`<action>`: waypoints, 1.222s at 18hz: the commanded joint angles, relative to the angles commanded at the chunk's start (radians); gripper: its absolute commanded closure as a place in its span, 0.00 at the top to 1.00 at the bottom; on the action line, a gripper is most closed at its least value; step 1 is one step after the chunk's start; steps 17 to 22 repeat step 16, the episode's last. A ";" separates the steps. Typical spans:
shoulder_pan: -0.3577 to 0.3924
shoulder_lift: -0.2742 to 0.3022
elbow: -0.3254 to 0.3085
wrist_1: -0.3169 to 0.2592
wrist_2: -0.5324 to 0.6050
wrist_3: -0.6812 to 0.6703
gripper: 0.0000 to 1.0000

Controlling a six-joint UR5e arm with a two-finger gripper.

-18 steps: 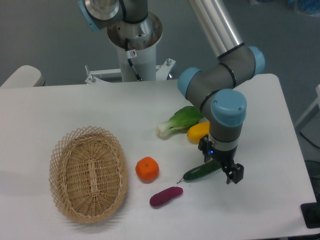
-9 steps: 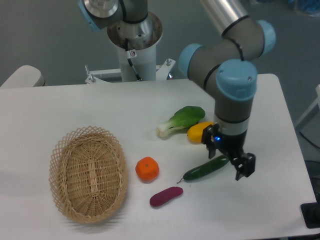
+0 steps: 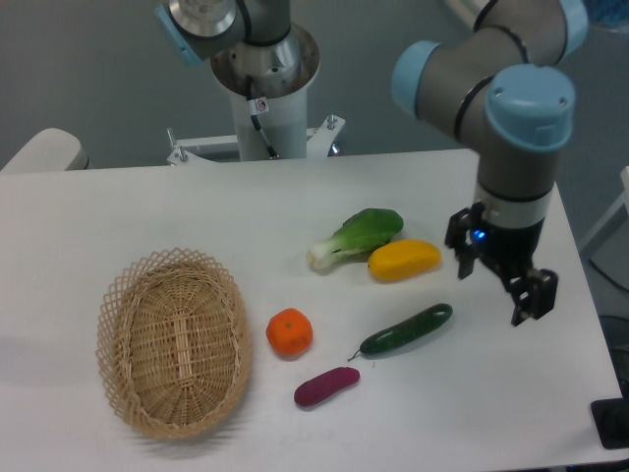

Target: Place the cucumber on the table

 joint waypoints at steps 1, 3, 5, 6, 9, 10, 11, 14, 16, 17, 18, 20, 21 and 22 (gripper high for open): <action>0.011 0.002 -0.005 0.002 -0.001 0.042 1.00; 0.018 0.008 -0.005 -0.001 -0.006 0.060 1.00; 0.017 0.008 -0.008 0.002 -0.008 0.062 1.00; 0.015 0.008 -0.008 0.002 -0.011 0.062 1.00; 0.015 0.006 -0.003 0.003 -0.017 0.060 1.00; 0.017 0.006 0.000 0.003 -0.027 0.059 1.00; 0.017 0.005 0.000 0.003 -0.031 0.059 1.00; 0.014 0.005 -0.002 0.003 -0.031 0.050 1.00; 0.011 0.005 -0.003 0.003 -0.032 0.047 1.00; 0.011 0.005 -0.003 0.003 -0.032 0.047 1.00; 0.011 0.005 -0.003 0.003 -0.032 0.047 1.00; 0.011 0.005 -0.003 0.003 -0.032 0.047 1.00; 0.011 0.005 -0.003 0.003 -0.032 0.047 1.00; 0.011 0.005 -0.003 0.003 -0.032 0.047 1.00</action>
